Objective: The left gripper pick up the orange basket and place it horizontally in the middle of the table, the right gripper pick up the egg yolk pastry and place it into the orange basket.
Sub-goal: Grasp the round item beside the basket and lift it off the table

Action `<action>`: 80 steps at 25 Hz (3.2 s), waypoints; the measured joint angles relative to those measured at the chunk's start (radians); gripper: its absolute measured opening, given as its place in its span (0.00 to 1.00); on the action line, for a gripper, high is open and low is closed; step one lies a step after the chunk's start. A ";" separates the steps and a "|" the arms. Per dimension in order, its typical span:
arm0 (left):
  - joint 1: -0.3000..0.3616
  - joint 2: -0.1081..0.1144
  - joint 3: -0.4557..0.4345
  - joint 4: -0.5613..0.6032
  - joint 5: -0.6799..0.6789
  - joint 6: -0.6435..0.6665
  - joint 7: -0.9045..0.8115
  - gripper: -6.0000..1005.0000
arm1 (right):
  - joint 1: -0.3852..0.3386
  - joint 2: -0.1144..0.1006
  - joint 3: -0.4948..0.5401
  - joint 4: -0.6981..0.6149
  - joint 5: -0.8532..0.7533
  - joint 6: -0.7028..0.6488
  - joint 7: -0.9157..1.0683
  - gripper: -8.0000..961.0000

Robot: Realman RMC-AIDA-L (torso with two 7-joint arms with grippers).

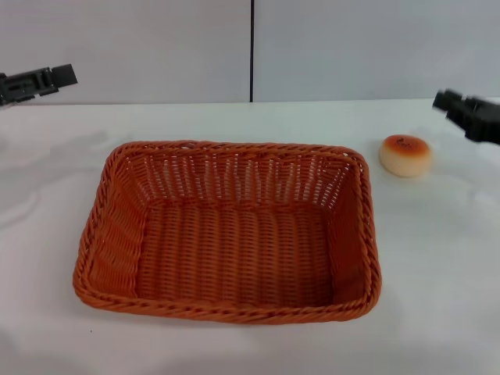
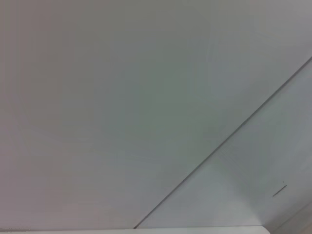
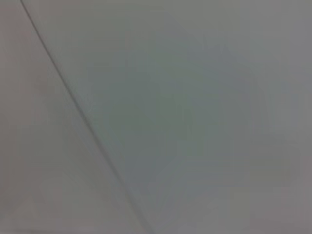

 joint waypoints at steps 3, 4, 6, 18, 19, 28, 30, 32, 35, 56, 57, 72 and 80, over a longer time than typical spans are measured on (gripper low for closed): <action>0.004 0.002 -0.003 -0.020 -0.001 -0.004 0.018 0.70 | -0.026 -0.005 -0.117 -0.071 -0.031 0.000 0.185 0.17; 0.005 0.003 -0.004 -0.037 -0.001 -0.010 0.037 0.70 | -0.038 -0.004 -0.146 -0.110 -0.050 -0.007 0.240 0.17; 0.005 0.003 -0.003 -0.042 -0.002 -0.013 0.043 0.70 | -0.062 -0.001 -0.193 -0.188 -0.080 -0.026 0.344 0.17; -0.001 -0.002 0.002 -0.071 -0.004 -0.033 0.083 0.70 | -0.123 0.001 -0.304 -0.490 -0.228 -0.127 0.730 0.52; -0.001 -0.003 0.002 -0.071 -0.005 -0.033 0.084 0.70 | -0.121 0.001 -0.304 -0.497 -0.251 -0.123 0.745 0.55; 0.003 -0.006 -0.003 -0.095 -0.006 -0.034 0.113 0.70 | -0.106 -0.002 -0.437 -0.454 -0.278 0.066 0.705 0.63; 0.004 -0.006 -0.003 -0.095 -0.006 -0.034 0.114 0.70 | -0.100 -0.002 -0.468 -0.437 -0.271 0.107 0.674 0.64; 0.003 -0.009 -0.005 -0.097 -0.006 -0.035 0.114 0.70 | -0.083 -0.004 -0.513 -0.397 -0.263 0.149 0.641 0.64; -0.003 -0.009 -0.006 -0.115 -0.006 -0.041 0.113 0.70 | -0.074 -0.004 -0.543 -0.381 -0.263 0.175 0.623 0.64; -0.033 -0.014 -0.002 -0.159 -0.005 -0.090 0.114 0.70 | 0.042 -0.006 -0.574 -0.250 -0.226 0.300 0.496 0.64; -0.037 -0.014 -0.002 -0.159 -0.005 -0.094 0.114 0.70 | 0.050 -0.007 -0.578 -0.239 -0.216 0.303 0.494 0.64; -0.044 -0.010 -0.006 -0.159 -0.005 -0.110 0.114 0.70 | 0.071 -0.006 -0.616 -0.195 -0.212 0.308 0.494 0.58; -0.046 -0.010 -0.006 -0.159 -0.005 -0.110 0.114 0.70 | 0.064 -0.004 -0.631 -0.205 -0.212 0.309 0.494 0.33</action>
